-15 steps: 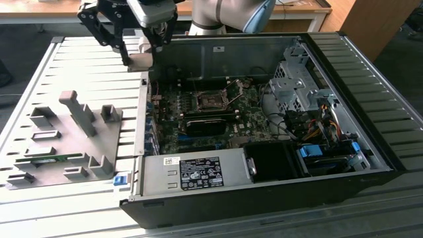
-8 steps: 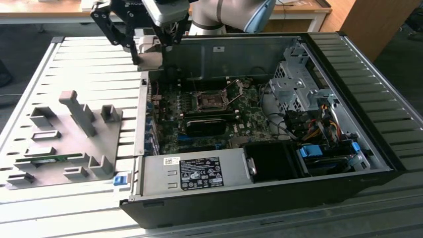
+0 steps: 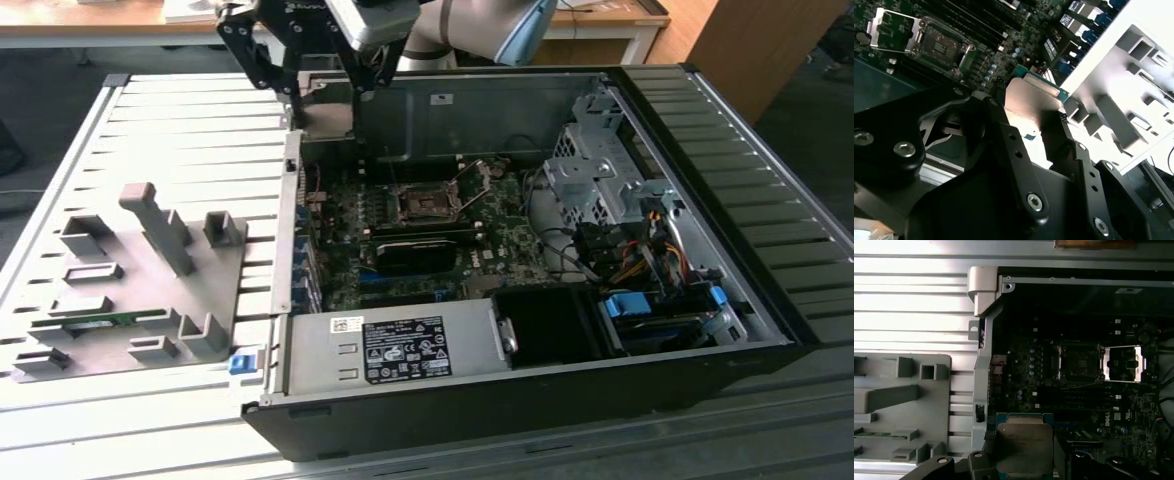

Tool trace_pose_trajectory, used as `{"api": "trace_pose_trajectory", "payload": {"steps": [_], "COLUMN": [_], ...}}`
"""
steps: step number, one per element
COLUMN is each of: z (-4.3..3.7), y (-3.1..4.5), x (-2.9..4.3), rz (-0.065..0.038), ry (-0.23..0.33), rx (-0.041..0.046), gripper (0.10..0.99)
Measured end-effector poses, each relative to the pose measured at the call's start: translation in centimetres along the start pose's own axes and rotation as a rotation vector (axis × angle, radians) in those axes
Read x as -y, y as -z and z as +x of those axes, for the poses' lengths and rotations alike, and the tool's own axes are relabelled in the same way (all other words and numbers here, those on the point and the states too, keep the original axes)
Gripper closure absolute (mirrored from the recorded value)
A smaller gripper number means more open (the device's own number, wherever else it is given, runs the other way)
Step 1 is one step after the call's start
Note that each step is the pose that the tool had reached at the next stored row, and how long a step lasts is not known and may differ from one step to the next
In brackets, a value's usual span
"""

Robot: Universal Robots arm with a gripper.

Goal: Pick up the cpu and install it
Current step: 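Pick up the cpu and move it towards the insertion slot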

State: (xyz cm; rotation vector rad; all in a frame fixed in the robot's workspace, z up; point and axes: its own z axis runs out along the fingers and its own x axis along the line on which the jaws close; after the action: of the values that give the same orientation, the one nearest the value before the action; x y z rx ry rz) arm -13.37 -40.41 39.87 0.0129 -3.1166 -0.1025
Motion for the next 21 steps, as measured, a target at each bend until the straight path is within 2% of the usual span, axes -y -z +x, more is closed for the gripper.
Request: {"api": "trace_pose_trajectory", "payload": {"steps": [15, 21], "z": [-4.49, -6.03], "y": [0.09, 0.04], "x": [-0.25, -1.09], "rz": [0.0, 0.0], "ry": [0.0, 0.0], "rx": [0.0, 0.0], "gripper": [0.549, 0.549]}}
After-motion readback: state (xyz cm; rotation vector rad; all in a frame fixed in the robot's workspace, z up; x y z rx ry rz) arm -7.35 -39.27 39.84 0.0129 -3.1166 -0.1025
